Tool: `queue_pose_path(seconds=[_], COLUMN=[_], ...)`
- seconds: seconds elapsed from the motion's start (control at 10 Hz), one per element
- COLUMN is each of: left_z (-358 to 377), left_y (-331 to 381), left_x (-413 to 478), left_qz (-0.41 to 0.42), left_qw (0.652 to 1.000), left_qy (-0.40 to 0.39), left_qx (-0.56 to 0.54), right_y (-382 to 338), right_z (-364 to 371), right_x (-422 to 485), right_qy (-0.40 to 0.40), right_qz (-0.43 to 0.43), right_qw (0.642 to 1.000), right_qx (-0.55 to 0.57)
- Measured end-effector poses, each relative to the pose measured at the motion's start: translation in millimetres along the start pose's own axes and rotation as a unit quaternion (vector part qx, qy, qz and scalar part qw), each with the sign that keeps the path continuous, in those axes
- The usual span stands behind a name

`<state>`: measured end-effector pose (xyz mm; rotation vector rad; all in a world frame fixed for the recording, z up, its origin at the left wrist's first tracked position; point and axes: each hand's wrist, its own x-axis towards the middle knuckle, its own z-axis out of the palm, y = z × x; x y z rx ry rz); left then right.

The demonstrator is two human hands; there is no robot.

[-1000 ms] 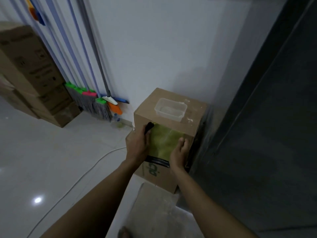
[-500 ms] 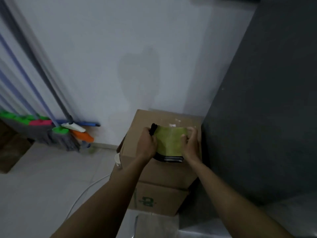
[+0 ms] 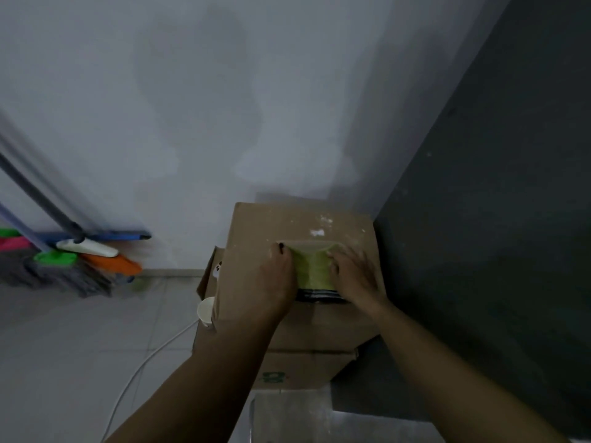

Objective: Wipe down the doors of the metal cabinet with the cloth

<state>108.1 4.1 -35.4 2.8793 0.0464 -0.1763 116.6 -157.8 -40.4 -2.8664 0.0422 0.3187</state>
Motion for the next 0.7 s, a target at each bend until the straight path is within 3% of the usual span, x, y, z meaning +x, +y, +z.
queue_pose_path(seconds=[0.3, 0.5, 0.7], left_z=[0, -22, -32], left_y=[-6, 7, 17], left_x=[6, -11, -45], left_qz=[0.053, 0.065, 0.1], left_qw=[0.994, 0.996, 0.992], left_qy=[-0.04, 0.008, 0.049], left_qx=[0.081, 0.068, 0.066], right_y=[-7, -10, -15], right_z=[1, -18, -33], right_x=[6, -8, -47], right_qy=[-0.067, -0.01, 0.028], right_qz=[0.021, 0.023, -0.039], right_qw=[0.996, 1.0, 0.999], right_qx=[-0.05, -0.005, -0.021])
